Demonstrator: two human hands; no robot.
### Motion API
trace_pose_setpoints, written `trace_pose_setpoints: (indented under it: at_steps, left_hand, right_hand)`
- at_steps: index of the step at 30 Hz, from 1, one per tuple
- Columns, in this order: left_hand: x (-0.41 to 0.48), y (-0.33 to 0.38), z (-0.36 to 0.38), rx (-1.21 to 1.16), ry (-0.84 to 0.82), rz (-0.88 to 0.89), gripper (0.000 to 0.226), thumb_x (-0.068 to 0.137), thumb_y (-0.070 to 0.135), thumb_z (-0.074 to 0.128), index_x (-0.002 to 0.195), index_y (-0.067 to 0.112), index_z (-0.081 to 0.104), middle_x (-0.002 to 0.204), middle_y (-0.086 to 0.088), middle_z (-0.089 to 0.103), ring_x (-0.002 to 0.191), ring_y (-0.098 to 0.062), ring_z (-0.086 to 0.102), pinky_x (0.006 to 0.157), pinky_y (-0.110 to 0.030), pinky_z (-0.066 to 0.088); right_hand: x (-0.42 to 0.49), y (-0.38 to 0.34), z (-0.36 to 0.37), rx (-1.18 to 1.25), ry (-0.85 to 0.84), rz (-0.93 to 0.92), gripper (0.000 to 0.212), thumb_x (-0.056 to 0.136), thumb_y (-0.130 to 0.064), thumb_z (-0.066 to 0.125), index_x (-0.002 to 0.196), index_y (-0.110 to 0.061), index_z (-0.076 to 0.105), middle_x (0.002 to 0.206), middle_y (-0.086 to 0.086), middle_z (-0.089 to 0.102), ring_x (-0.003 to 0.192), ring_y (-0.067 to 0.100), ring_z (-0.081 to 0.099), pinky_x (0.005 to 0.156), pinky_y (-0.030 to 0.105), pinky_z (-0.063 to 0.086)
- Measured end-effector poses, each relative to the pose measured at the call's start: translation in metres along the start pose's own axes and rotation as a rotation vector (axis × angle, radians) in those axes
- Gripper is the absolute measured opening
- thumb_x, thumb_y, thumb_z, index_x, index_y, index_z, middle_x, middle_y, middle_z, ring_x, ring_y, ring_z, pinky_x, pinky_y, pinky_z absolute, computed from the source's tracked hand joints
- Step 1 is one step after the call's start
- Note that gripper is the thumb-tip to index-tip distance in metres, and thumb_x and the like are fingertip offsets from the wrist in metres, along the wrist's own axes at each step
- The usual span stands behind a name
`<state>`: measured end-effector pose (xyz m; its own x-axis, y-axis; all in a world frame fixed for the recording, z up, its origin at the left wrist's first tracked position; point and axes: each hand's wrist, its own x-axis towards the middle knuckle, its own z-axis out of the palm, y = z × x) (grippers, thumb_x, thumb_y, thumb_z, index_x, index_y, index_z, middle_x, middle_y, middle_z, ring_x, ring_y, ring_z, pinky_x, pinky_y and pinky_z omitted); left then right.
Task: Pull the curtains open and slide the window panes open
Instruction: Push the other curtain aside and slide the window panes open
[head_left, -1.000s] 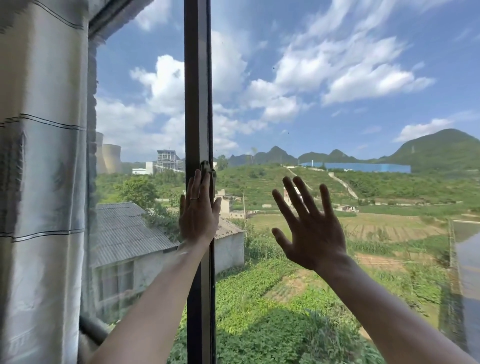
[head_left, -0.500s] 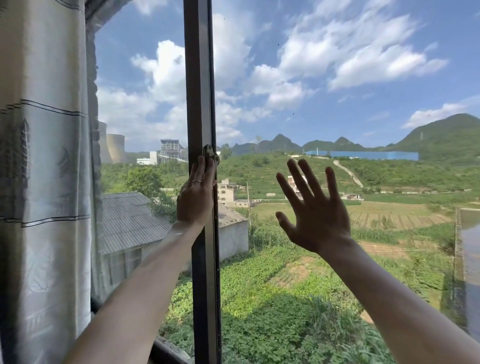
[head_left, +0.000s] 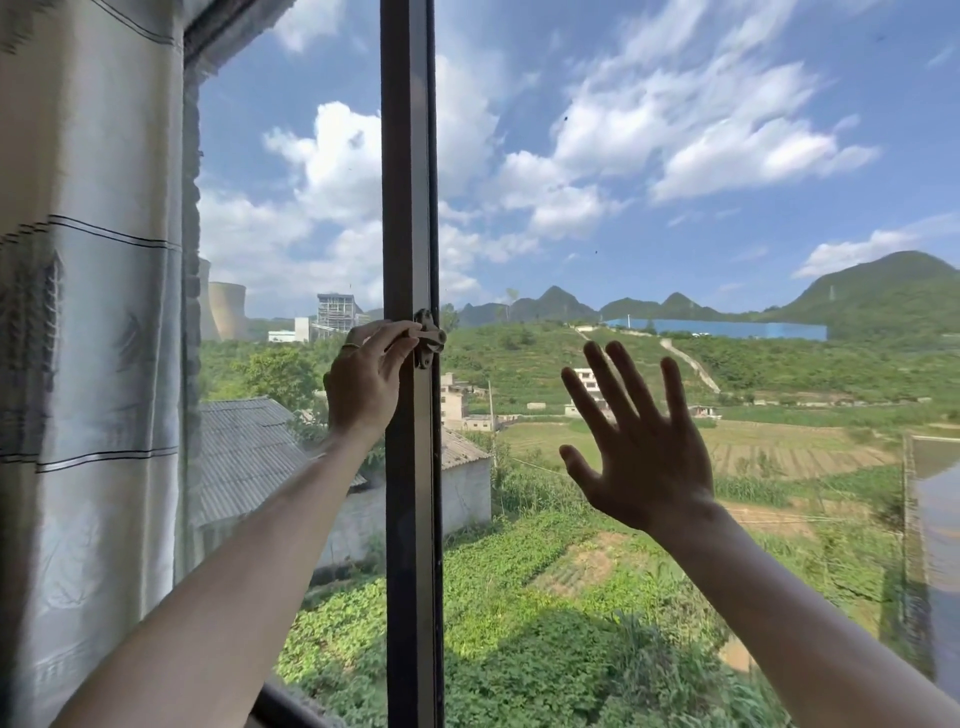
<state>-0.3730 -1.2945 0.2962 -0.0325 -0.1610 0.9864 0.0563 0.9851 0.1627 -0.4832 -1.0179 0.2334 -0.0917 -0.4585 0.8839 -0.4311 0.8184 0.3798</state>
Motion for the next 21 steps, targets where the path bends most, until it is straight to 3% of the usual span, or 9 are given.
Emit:
trace_pose_setpoints:
  at_steps: [3,5,7,9,10,12,14,17,21]
  left_hand:
    - [-0.003,0.005,0.008,-0.064,-0.003,-0.056,0.024,0.097,0.026,0.059,0.112,0.015,0.074,0.130,-0.018,0.053,0.107,-0.024,0.058,0.085,-0.037,0.052]
    - [0.000,0.012,0.016,-0.132,0.015,-0.146,0.025,0.100,0.024,0.056,0.115,0.012,0.072,0.140,-0.018,0.045,0.125,-0.029,0.049,0.102,-0.026,0.041]
    - [0.004,0.024,0.025,-0.232,0.068,-0.227,0.028,0.102,0.022,0.052,0.120,0.008,0.068,0.147,-0.017,0.041,0.133,-0.012,0.042,0.094,0.003,0.027]
    - [0.005,0.037,0.036,-0.292,0.150,-0.211,0.027,0.103,0.016,0.049,0.118,0.002,0.065,0.138,-0.021,0.048,0.114,0.024,0.041,0.081,0.010,0.024]
    - [0.006,0.041,0.041,-0.308,0.183,-0.200,0.026,0.103,0.015,0.048,0.118,0.001,0.064,0.133,-0.022,0.052,0.105,0.028,0.043,0.081,0.007,0.028]
    - [0.010,0.043,0.044,-0.305,0.182,-0.250,0.030,0.105,0.020,0.046,0.126,0.009,0.063,0.137,-0.016,0.052,0.115,0.005,0.054,0.093,-0.012,0.040]
    - [0.012,0.041,0.047,-0.253,0.128,-0.304,0.036,0.105,0.027,0.043,0.137,0.018,0.057,0.149,-0.011,0.046,0.129,-0.023,0.049,0.105,-0.032,0.040]
    - [0.015,0.034,0.047,-0.181,0.085,-0.242,0.040,0.105,0.030,0.043,0.144,0.024,0.050,0.150,-0.012,0.044,0.133,-0.029,0.045,0.111,-0.031,0.032]
    - [0.027,0.024,0.046,-0.046,-0.009,-0.256,0.039,0.099,0.045,0.050,0.133,0.030,0.061,0.143,-0.012,0.044,0.121,-0.034,0.048,0.100,-0.039,0.043]
  right_hand:
    - [0.000,0.000,0.000,-0.012,-0.008,-0.007,0.080,0.091,-0.062,0.031,0.158,-0.020,0.016,0.166,0.012,-0.001,0.153,0.029,-0.001,0.119,0.061,0.002]
    - [0.000,-0.001,0.001,-0.020,-0.009,-0.006,0.081,0.091,-0.062,0.032,0.158,-0.020,0.015,0.166,0.012,-0.002,0.153,0.029,-0.002,0.119,0.062,0.002]
    - [-0.001,-0.001,0.002,-0.023,-0.008,-0.006,0.081,0.091,-0.062,0.034,0.158,-0.020,0.015,0.166,0.013,-0.002,0.153,0.029,-0.002,0.118,0.062,0.002]
    - [-0.001,0.000,0.001,-0.034,-0.021,-0.007,0.081,0.091,-0.062,0.032,0.158,-0.020,0.013,0.166,0.013,-0.002,0.153,0.029,-0.003,0.118,0.062,0.001]
    - [0.000,-0.001,0.000,-0.040,-0.032,-0.008,0.081,0.092,-0.063,0.030,0.158,-0.021,0.012,0.166,0.013,-0.004,0.153,0.030,-0.004,0.118,0.062,0.000]
    - [0.000,-0.001,-0.001,-0.044,-0.050,-0.012,0.081,0.092,-0.064,0.026,0.158,-0.021,0.008,0.166,0.012,-0.006,0.153,0.029,-0.007,0.118,0.061,-0.002]
    - [0.000,-0.001,-0.002,-0.047,-0.063,-0.007,0.081,0.092,-0.064,0.026,0.159,-0.022,0.007,0.166,0.012,-0.008,0.152,0.029,-0.009,0.118,0.061,-0.003]
    - [0.000,-0.001,-0.004,-0.039,-0.070,0.000,0.081,0.092,-0.064,0.026,0.159,-0.022,0.006,0.166,0.012,-0.009,0.152,0.029,-0.010,0.118,0.061,-0.002]
    - [0.000,-0.002,-0.005,-0.020,-0.087,0.003,0.081,0.092,-0.064,0.026,0.159,-0.022,0.007,0.166,0.011,-0.009,0.152,0.029,-0.010,0.118,0.061,-0.002]
